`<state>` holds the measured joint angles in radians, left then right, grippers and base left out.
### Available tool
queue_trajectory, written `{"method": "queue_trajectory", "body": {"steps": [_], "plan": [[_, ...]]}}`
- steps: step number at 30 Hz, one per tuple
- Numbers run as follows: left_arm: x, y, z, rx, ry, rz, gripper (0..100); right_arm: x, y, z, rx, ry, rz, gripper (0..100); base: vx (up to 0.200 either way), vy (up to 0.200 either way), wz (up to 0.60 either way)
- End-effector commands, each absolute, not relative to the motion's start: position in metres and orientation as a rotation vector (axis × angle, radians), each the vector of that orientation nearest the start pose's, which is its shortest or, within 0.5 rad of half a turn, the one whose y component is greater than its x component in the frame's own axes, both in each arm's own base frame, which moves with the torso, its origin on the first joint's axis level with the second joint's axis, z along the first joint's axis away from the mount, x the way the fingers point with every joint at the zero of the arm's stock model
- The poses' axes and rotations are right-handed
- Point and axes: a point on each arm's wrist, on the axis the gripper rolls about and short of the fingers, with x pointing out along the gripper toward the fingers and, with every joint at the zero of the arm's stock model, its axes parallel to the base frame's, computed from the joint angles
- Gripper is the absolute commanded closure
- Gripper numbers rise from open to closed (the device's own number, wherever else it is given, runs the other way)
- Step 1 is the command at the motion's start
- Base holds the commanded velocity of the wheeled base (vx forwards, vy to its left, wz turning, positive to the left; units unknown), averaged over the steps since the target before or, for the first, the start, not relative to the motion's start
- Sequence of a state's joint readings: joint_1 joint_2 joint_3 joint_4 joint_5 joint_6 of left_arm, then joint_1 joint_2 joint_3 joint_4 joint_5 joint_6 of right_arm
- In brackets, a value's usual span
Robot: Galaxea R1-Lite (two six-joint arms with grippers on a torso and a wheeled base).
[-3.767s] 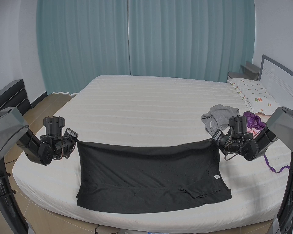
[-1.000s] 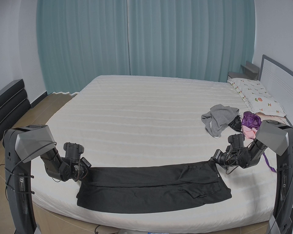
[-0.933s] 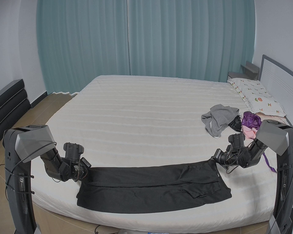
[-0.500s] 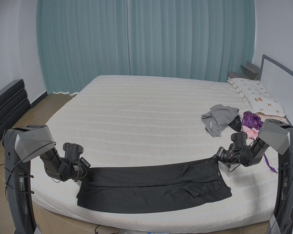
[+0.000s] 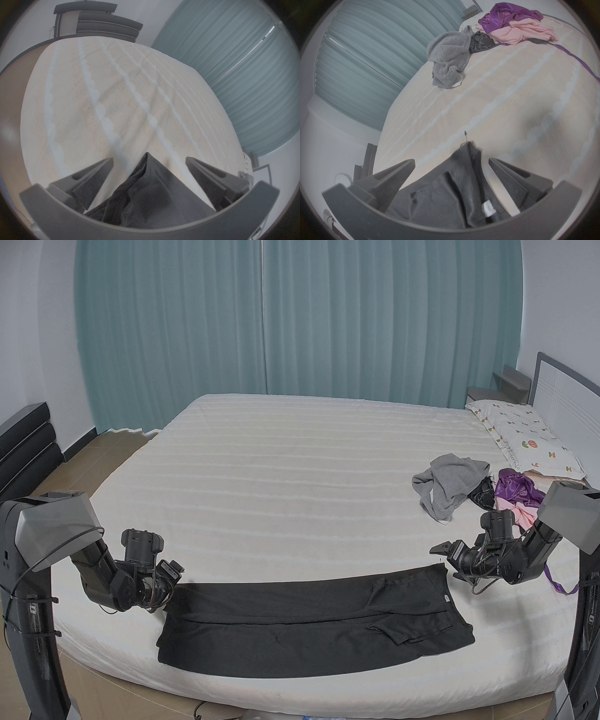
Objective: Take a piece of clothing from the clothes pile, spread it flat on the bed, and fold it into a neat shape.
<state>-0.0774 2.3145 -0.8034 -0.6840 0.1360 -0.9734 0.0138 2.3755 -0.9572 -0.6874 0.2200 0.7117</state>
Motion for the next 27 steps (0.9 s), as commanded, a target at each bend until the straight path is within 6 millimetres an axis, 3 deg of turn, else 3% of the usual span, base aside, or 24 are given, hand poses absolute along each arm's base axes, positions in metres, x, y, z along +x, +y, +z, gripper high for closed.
{"method": "queue_trajectory", "body": {"steps": [1,10,16,25,27], "plan": [[0.336,-0.013,0.018,-0.903,0.676,0.396,0,0.357,0.010,0.011,0.771,0.721,0.001,0,0.000,0.000,0.00],[0.290,-0.013,0.030,-0.901,0.719,0.401,0,0.301,0.012,0.011,0.827,0.724,0.029,0,0.000,0.000,0.00],[0.270,-0.017,0.020,-0.910,0.808,0.397,0,0.287,0.013,0.008,0.900,0.727,0.020,0,0.000,0.000,0.00],[0.253,-0.028,0.009,-0.917,0.916,0.366,0,0.279,0.013,-0.001,0.911,0.767,0.022,0,-0.200,0.000,0.00],[0.246,-0.031,0.006,-0.900,0.942,0.362,0,0.279,0.012,-0.003,0.913,0.775,0.022,0,0.000,0.000,0.00]]}}
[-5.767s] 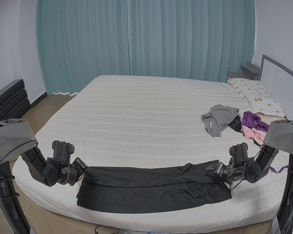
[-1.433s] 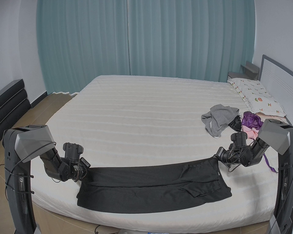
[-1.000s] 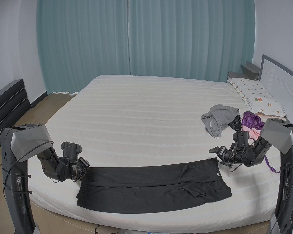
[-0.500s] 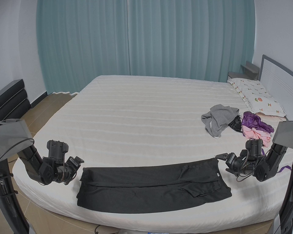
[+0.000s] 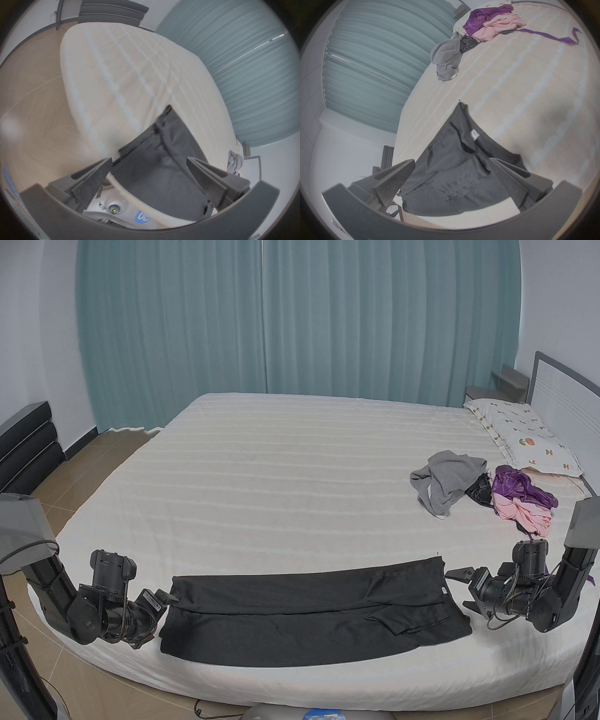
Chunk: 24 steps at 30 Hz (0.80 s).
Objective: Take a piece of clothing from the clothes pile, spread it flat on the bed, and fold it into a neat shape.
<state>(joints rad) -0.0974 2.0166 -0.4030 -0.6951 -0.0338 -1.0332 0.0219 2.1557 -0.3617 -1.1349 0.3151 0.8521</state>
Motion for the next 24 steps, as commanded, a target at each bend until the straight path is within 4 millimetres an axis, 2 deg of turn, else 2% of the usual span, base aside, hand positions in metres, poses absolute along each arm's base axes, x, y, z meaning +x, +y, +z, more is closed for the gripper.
{"method": "queue_trajectory", "body": {"steps": [1,5,8,14,24], "plan": [[0.246,-0.031,0.005,-0.898,0.944,0.362,0,0.280,0.012,-0.003,0.913,0.774,0.022,0,0.000,0.000,0.00],[0.240,-0.033,0.000,-0.833,0.959,0.319,0,0.279,0.013,-0.004,0.913,0.778,0.024,0,0.000,0.000,0.00],[0.248,-0.033,-0.015,-0.784,0.953,0.307,0,0.279,0.014,-0.004,0.912,0.780,0.028,0,0.000,0.000,0.00],[0.256,-0.033,-0.031,-0.713,0.924,0.317,0,0.279,0.015,-0.004,0.912,0.781,0.032,0,0.000,0.000,0.00],[0.273,-0.035,-0.040,-0.678,0.888,0.341,0,0.280,0.014,-0.004,0.914,0.780,0.031,0,0.000,0.000,0.00]]}}
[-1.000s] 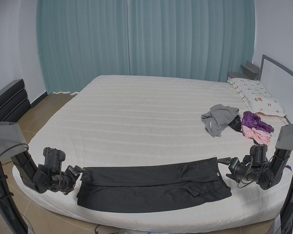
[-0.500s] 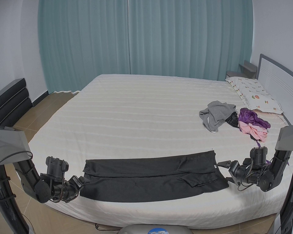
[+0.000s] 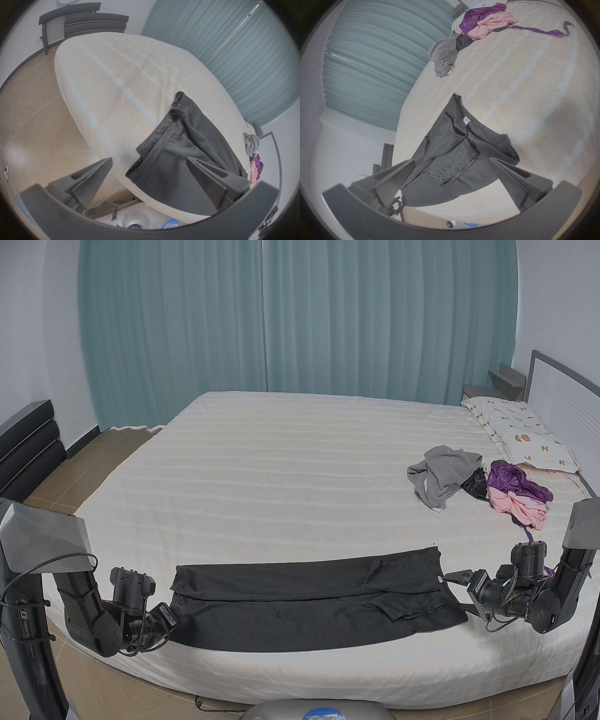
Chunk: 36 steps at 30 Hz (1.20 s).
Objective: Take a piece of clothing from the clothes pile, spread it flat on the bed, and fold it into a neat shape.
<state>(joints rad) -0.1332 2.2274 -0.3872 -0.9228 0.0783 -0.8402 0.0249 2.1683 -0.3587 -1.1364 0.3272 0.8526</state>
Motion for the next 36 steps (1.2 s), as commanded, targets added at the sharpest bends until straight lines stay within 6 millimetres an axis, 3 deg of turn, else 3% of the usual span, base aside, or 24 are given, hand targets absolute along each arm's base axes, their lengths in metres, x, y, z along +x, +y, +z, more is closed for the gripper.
{"method": "queue_trajectory", "body": {"steps": [1,2,25,26,36], "plan": [[0.273,-0.035,-0.041,-0.678,0.889,0.342,0,0.280,0.014,-0.004,0.914,0.780,0.031,0,0.000,0.000,0.00],[0.273,-0.035,-0.042,-0.677,0.890,0.344,100,0.280,0.014,-0.004,0.914,0.778,0.031,0,0.000,0.000,0.00],[0.260,-0.034,-0.039,-0.691,0.814,0.411,100,0.280,0.013,-0.004,0.921,0.786,0.043,0,0.000,0.000,0.00],[0.259,-0.034,-0.038,-0.694,0.811,0.409,0,0.280,0.013,-0.005,0.921,0.791,0.041,0,0.000,0.000,0.00],[0.257,-0.032,-0.027,-0.741,0.786,0.398,0,0.280,0.012,-0.005,0.922,0.789,0.042,0,0.000,0.000,0.00]]}}
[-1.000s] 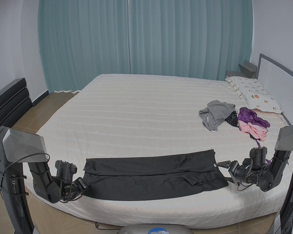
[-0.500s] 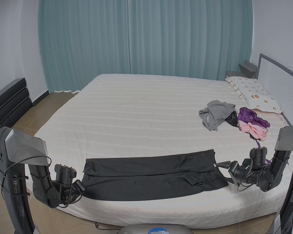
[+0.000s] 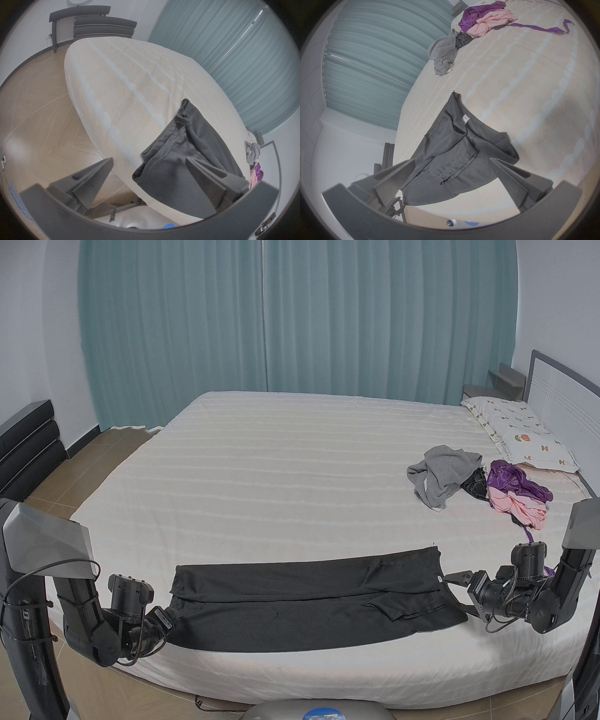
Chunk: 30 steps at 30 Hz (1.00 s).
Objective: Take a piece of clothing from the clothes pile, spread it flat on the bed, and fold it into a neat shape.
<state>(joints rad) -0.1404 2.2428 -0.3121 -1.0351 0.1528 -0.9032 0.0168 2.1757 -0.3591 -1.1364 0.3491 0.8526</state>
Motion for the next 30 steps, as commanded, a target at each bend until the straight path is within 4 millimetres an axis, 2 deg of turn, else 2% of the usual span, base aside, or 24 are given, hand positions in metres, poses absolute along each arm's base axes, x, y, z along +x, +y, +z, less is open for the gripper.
{"method": "queue_trajectory", "body": {"steps": [1,11,26,30], "plan": [[0.257,-0.032,-0.024,-0.756,0.779,0.393,0,0.280,0.012,-0.005,0.923,0.788,0.041,0,0.000,0.000,0.00],[0.258,-0.023,-0.004,-0.833,0.731,0.334,0,0.280,0.010,-0.008,0.924,0.793,0.030,0,0.000,0.000,0.00],[0.261,-0.012,-0.001,-0.875,0.724,0.324,0,0.273,0.023,-0.007,0.905,0.825,0.058,0,0.000,0.000,0.00],[0.261,-0.013,-0.001,-0.874,0.728,0.322,0,0.269,0.033,-0.008,0.890,0.853,0.081,0,0.000,0.000,0.00]]}}
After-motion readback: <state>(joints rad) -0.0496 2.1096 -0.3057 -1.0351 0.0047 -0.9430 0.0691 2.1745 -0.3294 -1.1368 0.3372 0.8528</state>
